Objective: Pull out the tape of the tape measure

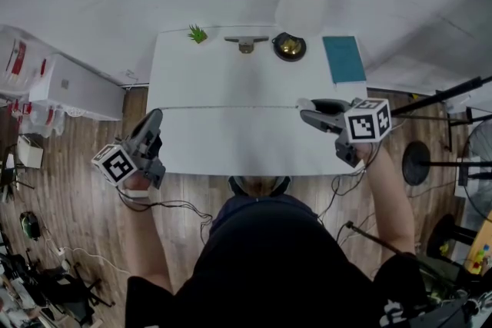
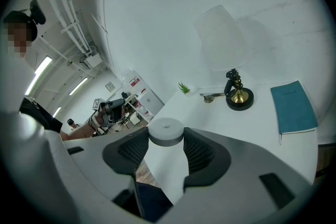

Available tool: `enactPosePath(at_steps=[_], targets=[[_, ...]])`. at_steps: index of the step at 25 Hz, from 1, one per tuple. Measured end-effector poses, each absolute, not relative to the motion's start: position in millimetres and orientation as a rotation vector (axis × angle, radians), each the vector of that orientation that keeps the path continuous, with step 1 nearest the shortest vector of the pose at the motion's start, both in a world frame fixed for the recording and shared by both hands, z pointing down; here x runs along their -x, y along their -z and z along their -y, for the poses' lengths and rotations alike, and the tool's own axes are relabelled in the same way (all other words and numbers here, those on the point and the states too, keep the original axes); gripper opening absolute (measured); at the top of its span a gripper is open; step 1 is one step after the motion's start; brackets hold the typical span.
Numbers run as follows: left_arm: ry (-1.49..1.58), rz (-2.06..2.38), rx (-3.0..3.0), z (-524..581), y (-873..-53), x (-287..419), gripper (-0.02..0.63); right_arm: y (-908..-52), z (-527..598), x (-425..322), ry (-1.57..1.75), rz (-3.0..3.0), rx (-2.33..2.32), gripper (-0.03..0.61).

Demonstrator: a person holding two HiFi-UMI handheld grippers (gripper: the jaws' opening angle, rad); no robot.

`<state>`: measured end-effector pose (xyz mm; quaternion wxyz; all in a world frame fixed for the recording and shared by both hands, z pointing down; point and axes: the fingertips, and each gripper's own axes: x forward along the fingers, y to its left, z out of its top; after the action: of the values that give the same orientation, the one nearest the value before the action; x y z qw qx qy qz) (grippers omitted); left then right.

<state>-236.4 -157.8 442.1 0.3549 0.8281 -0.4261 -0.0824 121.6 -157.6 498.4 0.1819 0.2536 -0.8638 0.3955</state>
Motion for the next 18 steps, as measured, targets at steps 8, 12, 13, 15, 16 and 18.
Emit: enactPosePath(at_steps=[8, 12, 13, 15, 16, 18], targets=[[0.224, 1.097, -2.12, 156.6, -446.0, 237.3, 0.009, -497.0, 157.2, -118.3, -1.119, 2.441, -0.707, 0.216], [0.227, 1.097, -2.117, 157.4, -448.4, 238.0, 0.009, -498.2, 157.6, -118.0, -1.12, 2.442, -0.705, 0.216], [0.228, 1.095, -2.116, 157.3, -448.8, 238.0, 0.009, -498.4, 157.6, -118.1, -1.12, 2.441, -0.704, 0.216], [0.23, 1.093, -2.112, 157.5, -449.1, 238.2, 0.009, -498.1, 158.0, -117.9, -1.12, 2.44, -0.704, 0.216], [0.23, 1.091, -2.112, 157.6, -449.1, 238.1, 0.009, -497.9, 158.6, -117.8, -1.121, 2.44, -0.706, 0.216], [0.228, 1.08, -2.122, 157.3, -447.9, 235.5, 0.009, -497.7, 159.9, -117.8, -1.118, 2.44, -0.711, 0.216]])
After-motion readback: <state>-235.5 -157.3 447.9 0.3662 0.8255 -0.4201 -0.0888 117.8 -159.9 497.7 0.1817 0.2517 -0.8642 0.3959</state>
